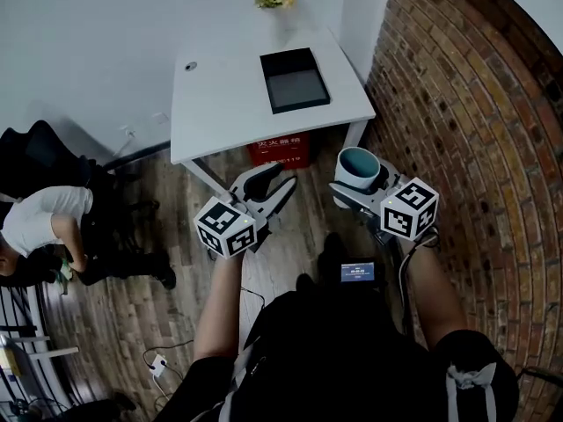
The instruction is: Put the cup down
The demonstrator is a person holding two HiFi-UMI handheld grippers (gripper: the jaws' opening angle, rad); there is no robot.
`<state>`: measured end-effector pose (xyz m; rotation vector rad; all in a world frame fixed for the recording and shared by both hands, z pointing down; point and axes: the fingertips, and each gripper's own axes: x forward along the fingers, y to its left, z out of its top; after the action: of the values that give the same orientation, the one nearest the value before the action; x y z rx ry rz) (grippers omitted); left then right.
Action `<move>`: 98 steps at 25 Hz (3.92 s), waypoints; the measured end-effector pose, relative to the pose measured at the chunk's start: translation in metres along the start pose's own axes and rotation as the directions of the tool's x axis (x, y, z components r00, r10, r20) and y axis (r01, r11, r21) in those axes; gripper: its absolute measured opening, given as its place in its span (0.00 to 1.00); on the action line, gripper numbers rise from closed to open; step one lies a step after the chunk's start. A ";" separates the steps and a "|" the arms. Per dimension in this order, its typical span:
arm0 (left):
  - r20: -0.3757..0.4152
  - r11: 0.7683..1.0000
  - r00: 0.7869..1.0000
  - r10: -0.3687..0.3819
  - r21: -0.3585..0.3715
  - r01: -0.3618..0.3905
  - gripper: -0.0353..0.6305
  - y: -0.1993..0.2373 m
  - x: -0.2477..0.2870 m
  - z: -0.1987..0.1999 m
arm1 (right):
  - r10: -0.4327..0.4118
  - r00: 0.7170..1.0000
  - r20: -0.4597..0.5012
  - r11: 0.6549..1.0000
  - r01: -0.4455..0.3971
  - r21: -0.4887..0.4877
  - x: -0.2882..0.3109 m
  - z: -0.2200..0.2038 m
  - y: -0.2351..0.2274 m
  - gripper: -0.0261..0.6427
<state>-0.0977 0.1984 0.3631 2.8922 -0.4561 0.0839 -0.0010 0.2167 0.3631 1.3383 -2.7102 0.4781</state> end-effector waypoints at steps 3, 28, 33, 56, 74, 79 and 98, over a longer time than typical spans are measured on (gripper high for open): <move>0.002 1.000 1.000 -0.007 -0.004 0.007 0.26 0.023 0.014 0.002 | 0.001 1.000 0.006 1.000 -0.001 0.006 0.019 0.006 -0.022 0.63; -0.011 0.992 0.992 0.125 -0.005 -0.126 0.34 0.257 0.206 0.059 | 0.203 0.979 -0.012 0.979 -0.203 0.004 0.205 0.097 -0.278 0.63; -0.014 0.985 0.985 0.172 0.014 -0.172 0.33 0.281 0.214 0.065 | 0.214 0.977 -0.021 0.977 -0.214 0.013 0.221 0.103 -0.295 0.63; -0.027 0.999 0.999 0.041 -0.005 -0.041 0.22 0.326 0.218 0.072 | 0.109 0.994 -0.019 0.994 -0.109 0.004 0.256 0.120 -0.303 0.63; -0.011 0.998 0.998 0.055 -0.017 -0.055 0.21 0.341 0.217 0.077 | 0.132 0.991 -0.017 0.991 -0.132 -0.002 0.275 0.127 -0.307 0.63; -0.012 0.998 0.998 0.061 -0.023 -0.062 0.20 0.344 0.216 0.077 | 0.134 0.991 -0.020 0.991 -0.134 0.000 0.279 0.127 -0.312 0.63; 0.040 0.986 0.986 0.160 -0.054 -0.158 0.06 0.370 0.203 0.081 | 0.109 0.993 -0.039 0.994 -0.108 0.032 0.329 0.117 -0.347 0.63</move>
<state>-0.0176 -0.2238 0.3762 2.8081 -0.6870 0.0322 0.0770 -0.2680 0.4039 1.1785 -2.7630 0.5501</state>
